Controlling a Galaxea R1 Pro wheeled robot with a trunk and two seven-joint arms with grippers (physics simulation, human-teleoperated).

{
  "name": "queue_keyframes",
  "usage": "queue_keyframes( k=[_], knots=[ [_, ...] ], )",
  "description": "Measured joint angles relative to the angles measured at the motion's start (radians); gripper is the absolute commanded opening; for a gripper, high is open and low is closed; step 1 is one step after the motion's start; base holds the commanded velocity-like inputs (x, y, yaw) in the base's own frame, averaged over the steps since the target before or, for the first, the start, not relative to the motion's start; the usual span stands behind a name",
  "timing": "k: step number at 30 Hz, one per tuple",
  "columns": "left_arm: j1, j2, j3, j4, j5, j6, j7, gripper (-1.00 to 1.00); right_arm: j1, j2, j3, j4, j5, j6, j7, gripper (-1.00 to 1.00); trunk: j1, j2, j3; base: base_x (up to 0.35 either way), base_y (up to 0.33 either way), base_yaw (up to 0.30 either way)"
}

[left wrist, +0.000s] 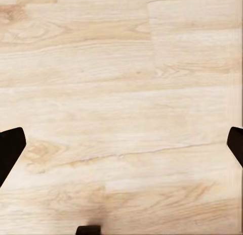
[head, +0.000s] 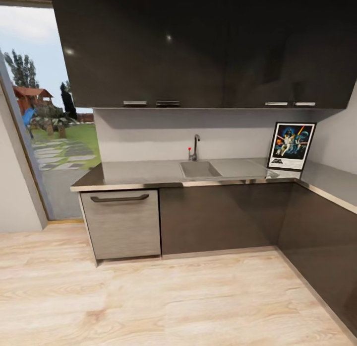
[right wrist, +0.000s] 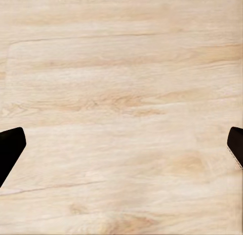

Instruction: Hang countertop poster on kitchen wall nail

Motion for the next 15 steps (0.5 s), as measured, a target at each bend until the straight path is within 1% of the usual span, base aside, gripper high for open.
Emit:
queue_keyframes(
  k=[7, 15],
  knots=[
    [0.0, 0.0, 0.0, 0.0, 0.0, 0.0, 0.0, 1.0, 0.0, 0.001, 0.0, 0.0, 0.0, 0.0, 0.0, 1.0, 0.0, 0.0, -0.01, 0.295, -0.168, 0.0],
    [0.0, 0.0, 0.0, 0.0, 0.0, 0.0, 0.0, 1.0, 0.0, 0.0, 0.0, 0.0, 0.0, 0.0, 0.0, 1.0, 0.0, 0.0, -0.012, 0.301, -0.153, -0.004]
  ],
)
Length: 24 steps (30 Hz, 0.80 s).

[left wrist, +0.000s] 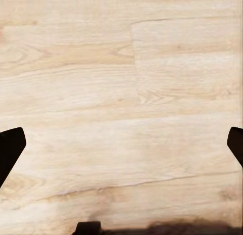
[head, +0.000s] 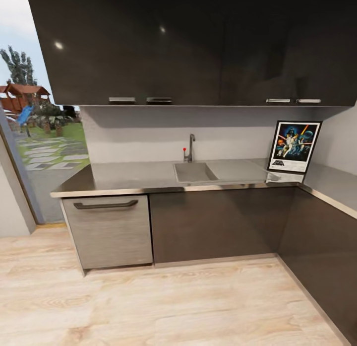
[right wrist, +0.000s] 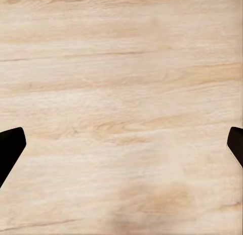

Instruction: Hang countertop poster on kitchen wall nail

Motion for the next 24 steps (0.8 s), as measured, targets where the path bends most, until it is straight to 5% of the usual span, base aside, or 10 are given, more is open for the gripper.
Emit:
queue_keyframes(
  k=[14, 24],
  knots=[
    [0.0, 0.0, 0.001, 0.0, 0.0, 0.0, 0.0, 1.0, 0.0, 0.0, 0.0, 0.0, 0.0, 0.0, 0.0, 1.0, 0.0, 0.0, 0.0, 0.318, -0.099, -0.225],
    [0.0, 0.003, 0.001, 0.0, 0.001, 0.0, 0.0, 1.0, 0.0, -0.001, 0.0, 0.0, 0.002, 0.0, 0.0, 1.0, 0.0, 0.0, 0.0, 0.319, -0.11, -0.034]
  ],
)
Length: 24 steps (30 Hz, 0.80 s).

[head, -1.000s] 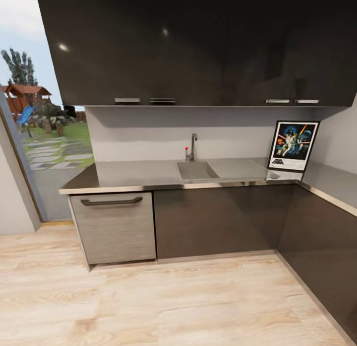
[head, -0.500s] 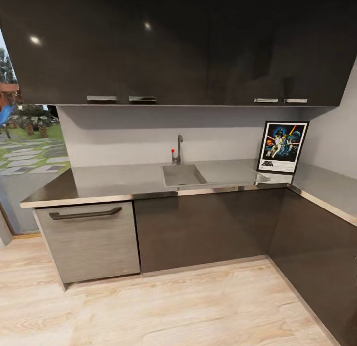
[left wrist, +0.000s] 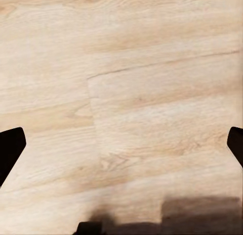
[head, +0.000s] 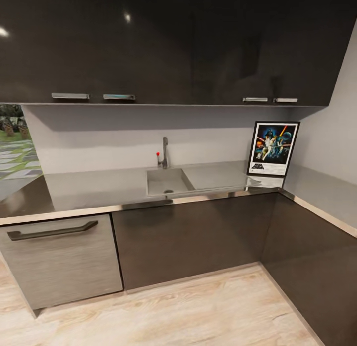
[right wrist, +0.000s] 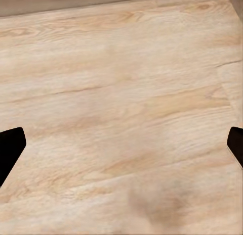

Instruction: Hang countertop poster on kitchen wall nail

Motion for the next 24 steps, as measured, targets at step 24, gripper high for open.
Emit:
queue_keyframes(
  k=[24],
  knots=[
    [0.0, 0.002, 0.001, 0.0, 0.0, 0.0, 0.0, 1.0, 0.0, 0.0, 0.0, 0.0, 0.003, -0.002, 0.001, 1.0, 0.0, 0.0, 0.0, 0.301, -0.191, 0.0]
  ],
)
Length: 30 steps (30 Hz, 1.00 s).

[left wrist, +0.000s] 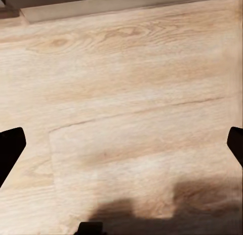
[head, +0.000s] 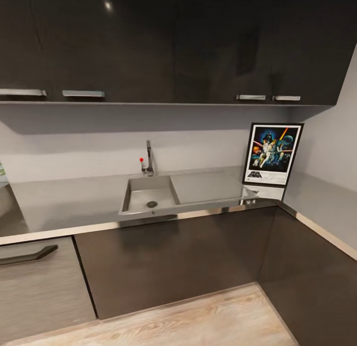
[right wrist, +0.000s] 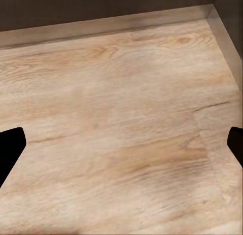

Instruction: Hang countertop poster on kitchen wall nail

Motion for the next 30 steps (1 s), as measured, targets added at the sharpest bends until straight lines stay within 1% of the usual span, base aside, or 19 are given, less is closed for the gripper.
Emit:
queue_keyframes(
  k=[5, 13, 14, 15, 16, 17, 19, 21, 22, 24, 25, 29, 30],
  knots=[
    [0.0, 0.0, 0.0, 0.0, 0.0, 0.0, 0.001, 1.0, 0.0, 0.0, 0.001, 0.0, 0.0, 0.001, 0.0, 1.0, 0.0, 0.0, 0.0, 0.295, -0.202, 0.0],
    [0.0, 0.001, 0.012, 0.001, 0.002, -0.001, -0.001, 1.0, 0.0, 0.003, -0.003, -0.01, -0.007, -0.005, 0.0, 1.0, 0.001, 0.0, 0.0, 0.051, -0.035, 0.0],
    [0.0, 0.002, 0.115, 0.0, 0.004, -0.002, -0.007, 1.0, 0.004, 0.01, -0.004, -0.089, -0.008, -0.004, -0.001, 1.0, 0.001, 0.0, 0.0, 0.0, 0.0, 0.0],
    [0.0, 0.002, 0.143, 0.001, 0.004, -0.002, -0.01, 1.0, 0.009, 0.011, -0.004, -0.26, -0.008, -0.001, -0.001, 1.0, 0.001, 0.0, 0.0, 0.0, 0.0, 0.0],
    [0.0, 0.003, 0.164, 0.001, 0.004, -0.003, -0.012, 1.0, 0.014, 0.012, -0.004, -0.392, -0.007, 0.005, -0.001, 1.0, 0.0, 0.0, 0.0, 0.0, 0.0, 0.0],
    [0.0, 0.003, 0.181, 0.001, 0.004, -0.003, -0.013, 1.0, 0.018, 0.012, -0.004, -0.437, -0.007, 0.026, -0.001, 1.0, 0.001, 0.0, 0.0, 0.0, 0.0, 0.0],
    [0.0, 0.003, 0.192, 0.001, 0.004, -0.003, -0.014, 1.0, 0.02, 0.012, -0.005, -0.502, -0.007, 0.07, -0.001, 1.0, 0.001, 0.0, 0.0, 0.0, 0.0, 0.0],
    [0.0, 0.003, 0.199, 0.001, 0.004, -0.003, -0.014, 1.0, 0.022, 0.012, -0.004, -0.576, -0.007, 0.132, -0.001, 1.0, 0.001, 0.0, 0.0, 0.0, 0.0, 0.0],
    [0.0, 0.003, 0.205, 0.001, 0.004, -0.003, -0.015, 1.0, 0.023, 0.013, -0.003, -0.694, -0.007, 0.246, 0.0, 1.0, 0.001, 0.0, 0.0, 0.0, 0.0, 0.0],
    [0.0, 0.003, 0.208, 0.001, 0.004, -0.003, -0.015, 1.0, 0.023, 0.013, -0.002, -0.781, -0.007, 0.321, 0.0, 1.0, 0.001, 0.0, 0.0, 0.0, 0.0, 0.0],
    [0.0, 0.004, 0.21, 0.001, 0.004, -0.003, -0.015, 1.0, 0.024, 0.013, -0.002, -0.848, -0.007, 0.381, 0.0, 1.0, 0.0, 0.0, 0.0, 0.0, 0.0, 0.0],
    [0.0, 0.008, 0.215, 0.001, 0.004, -0.002, -0.015, 1.0, 0.023, 0.017, -0.001, -0.978, -0.008, 0.475, 0.0, 1.0, 0.0, 0.0, 0.0, 0.0, 0.0, 0.0],
    [0.0, 0.011, 0.221, 0.002, 0.004, -0.002, -0.015, 1.0, 0.021, 0.028, -0.001, -1.035, -0.007, 0.513, -0.001, 1.0, 0.0, 0.0, 0.0, 0.0, 0.0, 0.0]
  ],
)
